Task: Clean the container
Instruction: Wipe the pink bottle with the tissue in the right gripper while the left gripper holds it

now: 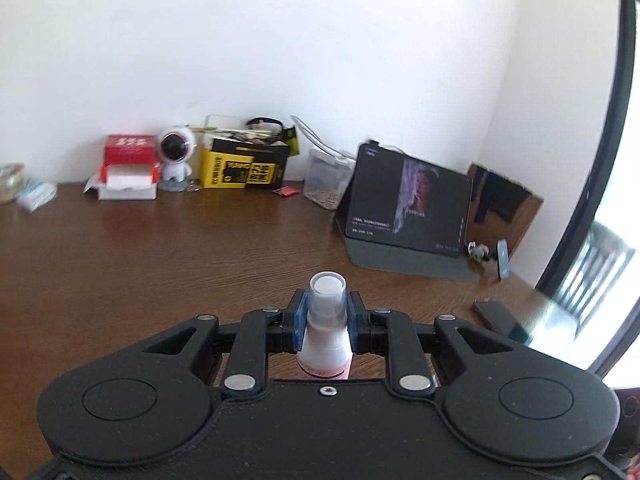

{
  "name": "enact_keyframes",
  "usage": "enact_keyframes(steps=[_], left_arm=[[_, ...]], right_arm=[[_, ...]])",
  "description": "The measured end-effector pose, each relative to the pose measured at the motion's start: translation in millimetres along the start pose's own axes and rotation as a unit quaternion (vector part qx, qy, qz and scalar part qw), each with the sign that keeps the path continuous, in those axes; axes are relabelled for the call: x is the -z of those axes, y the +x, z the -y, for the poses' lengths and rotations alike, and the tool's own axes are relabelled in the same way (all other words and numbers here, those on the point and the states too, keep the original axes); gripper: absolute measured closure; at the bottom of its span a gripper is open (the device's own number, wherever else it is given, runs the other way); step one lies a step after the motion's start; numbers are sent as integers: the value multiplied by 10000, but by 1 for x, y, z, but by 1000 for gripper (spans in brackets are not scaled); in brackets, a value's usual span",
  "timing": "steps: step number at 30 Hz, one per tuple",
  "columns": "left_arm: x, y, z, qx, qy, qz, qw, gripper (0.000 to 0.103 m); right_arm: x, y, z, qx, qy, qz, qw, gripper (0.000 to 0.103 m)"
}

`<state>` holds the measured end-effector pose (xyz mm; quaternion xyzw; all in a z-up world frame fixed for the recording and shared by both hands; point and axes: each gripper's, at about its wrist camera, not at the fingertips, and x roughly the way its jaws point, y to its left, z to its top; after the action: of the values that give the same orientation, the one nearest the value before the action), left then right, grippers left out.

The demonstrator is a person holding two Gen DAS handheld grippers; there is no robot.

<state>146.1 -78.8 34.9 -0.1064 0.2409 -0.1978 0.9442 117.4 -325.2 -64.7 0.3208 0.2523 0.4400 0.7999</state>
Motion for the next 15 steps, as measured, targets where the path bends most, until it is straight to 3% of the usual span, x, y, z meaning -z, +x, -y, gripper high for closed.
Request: enact_keyframes(steps=[6,15], left_arm=[[6,-42,-18,190,-476,358,9980,83],[14,-86,-47,262,-858,673,9937,83]], right_arm=[[-11,38,-23,-259,-421,-87,9987,94],[9,82,-50,-362,-747,-595,9948,94]])
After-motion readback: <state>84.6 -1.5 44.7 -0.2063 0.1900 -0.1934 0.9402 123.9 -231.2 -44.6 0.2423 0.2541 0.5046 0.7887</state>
